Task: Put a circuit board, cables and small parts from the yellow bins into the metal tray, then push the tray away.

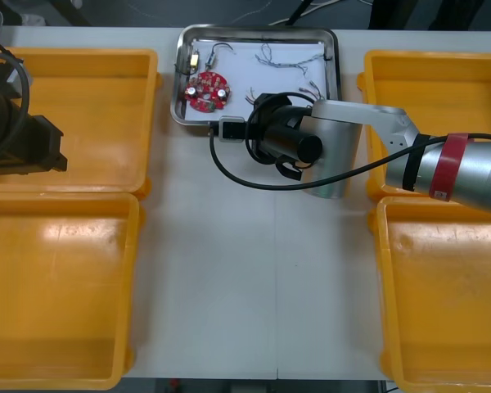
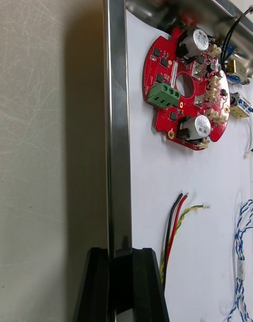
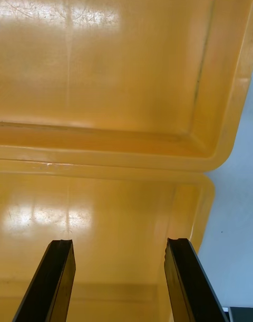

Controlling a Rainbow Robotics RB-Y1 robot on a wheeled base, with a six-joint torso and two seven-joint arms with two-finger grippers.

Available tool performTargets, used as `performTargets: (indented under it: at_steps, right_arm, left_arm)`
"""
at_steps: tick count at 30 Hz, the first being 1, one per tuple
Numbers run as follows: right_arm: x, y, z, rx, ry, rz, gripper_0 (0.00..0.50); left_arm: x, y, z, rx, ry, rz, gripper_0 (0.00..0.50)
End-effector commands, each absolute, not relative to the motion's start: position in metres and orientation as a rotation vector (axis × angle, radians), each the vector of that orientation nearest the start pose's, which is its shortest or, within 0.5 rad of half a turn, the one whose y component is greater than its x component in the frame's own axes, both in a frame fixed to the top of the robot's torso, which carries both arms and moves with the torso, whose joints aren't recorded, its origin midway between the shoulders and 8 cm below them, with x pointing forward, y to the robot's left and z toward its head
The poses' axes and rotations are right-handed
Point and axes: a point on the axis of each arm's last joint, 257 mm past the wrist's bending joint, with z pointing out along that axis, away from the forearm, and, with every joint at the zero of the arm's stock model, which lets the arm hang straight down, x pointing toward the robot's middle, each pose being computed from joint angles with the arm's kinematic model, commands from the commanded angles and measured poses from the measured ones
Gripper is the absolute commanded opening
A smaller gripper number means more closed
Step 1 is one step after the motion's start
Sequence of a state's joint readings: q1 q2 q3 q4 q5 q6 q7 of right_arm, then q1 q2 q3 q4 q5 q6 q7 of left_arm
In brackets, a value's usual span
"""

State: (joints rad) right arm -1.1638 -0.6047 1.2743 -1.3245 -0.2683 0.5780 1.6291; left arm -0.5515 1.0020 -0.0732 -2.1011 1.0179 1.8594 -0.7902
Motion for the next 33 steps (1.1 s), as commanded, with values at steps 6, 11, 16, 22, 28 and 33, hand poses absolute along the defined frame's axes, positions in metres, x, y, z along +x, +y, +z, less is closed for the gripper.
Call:
performTargets:
  at_steps: [6,11,16,22,28,33]
  right_arm:
    - [0.636,0.022,-0.125,-1.586,1.203,-0.595,0.500]
    - [0.632,0.025,-0.125,-1.593,1.194,-0.590,0.500]
    - [0.625,0.024,-0.123,-1.599,1.207,-0.603,0.500]
    - [0.609,0.017,-0.119,-1.617,1.235,-0.648,0.500]
    - [0.586,0.013,-0.124,-1.633,1.317,-0.646,0.500]
    - [0.563,0.006,-0.130,-1.635,1.439,-0.598,0.500]
  left_arm:
    - [0.424,0.297,-0.098,-0.085,2.636,-0.043,0.500]
    - [0.424,0.297,-0.098,-0.085,2.636,-0.043,0.500]
    - [0.424,0.297,-0.098,-0.085,2.636,-0.043,0.500]
    - [0.424,0.297,-0.098,-0.085,2.636,-0.043,0.500]
    - [0.424,0.297,-0.098,-0.085,2.636,-0.043,0.500]
    - [0.424,0.297,-0.098,-0.085,2.636,-0.043,0.500]
